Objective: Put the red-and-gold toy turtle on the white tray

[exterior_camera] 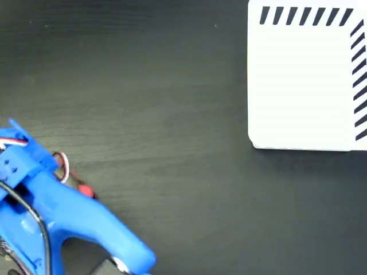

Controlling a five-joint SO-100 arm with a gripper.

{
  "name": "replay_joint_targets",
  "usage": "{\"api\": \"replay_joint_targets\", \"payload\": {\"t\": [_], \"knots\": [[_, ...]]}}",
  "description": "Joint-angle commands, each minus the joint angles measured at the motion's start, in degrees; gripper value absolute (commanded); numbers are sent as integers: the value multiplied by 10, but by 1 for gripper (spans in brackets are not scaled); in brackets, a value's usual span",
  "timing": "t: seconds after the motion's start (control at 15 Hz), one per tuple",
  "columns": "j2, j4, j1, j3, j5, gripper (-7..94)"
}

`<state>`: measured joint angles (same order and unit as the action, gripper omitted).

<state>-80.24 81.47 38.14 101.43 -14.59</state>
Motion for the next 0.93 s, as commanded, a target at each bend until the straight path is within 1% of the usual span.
{"api": "replay_joint_targets", "payload": {"t": [0.0,0.2,0.47,0.6,0.67,0.87], "knots": [[-91,118,0,-138,-10,0],[-107,200,-4,-258,-10,0],[-118,202,-25,-253,4,0],[-132,202,-85,-262,7,0],[-144,202,-127,-273,-4,0],[-150,203,-291,-320,-78,0]]}}
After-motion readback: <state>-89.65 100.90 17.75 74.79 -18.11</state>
